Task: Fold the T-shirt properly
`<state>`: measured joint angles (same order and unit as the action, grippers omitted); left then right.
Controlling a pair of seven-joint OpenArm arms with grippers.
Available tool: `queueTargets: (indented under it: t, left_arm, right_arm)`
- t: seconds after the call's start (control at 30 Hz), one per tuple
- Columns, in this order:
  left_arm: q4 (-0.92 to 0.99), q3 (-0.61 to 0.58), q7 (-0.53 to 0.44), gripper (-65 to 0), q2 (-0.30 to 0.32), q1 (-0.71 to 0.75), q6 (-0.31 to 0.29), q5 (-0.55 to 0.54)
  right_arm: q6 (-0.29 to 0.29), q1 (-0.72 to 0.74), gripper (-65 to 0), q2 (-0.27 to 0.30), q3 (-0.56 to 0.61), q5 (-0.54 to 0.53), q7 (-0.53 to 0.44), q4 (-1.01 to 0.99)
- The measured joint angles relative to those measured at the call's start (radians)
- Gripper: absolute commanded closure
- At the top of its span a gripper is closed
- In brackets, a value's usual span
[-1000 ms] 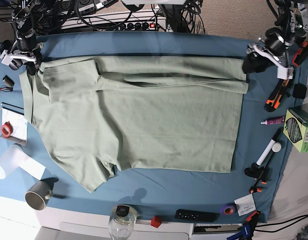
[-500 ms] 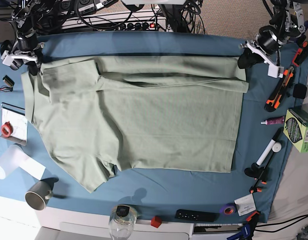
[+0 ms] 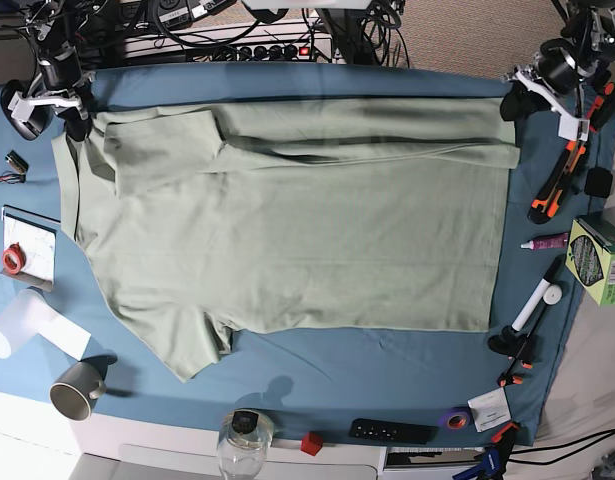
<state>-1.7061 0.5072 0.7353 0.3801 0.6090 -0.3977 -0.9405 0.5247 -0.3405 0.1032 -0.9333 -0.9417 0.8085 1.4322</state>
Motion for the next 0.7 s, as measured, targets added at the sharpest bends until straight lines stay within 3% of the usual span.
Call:
queueTargets:
  t: [0.7]
  left_arm:
    - [-0.006,0.007,-0.013,0.0,0.014,0.075,-0.008,-0.023]
  right_arm:
    - [0.023,-0.145,0.0,0.008,0.000,-0.074,-0.012,0.008]
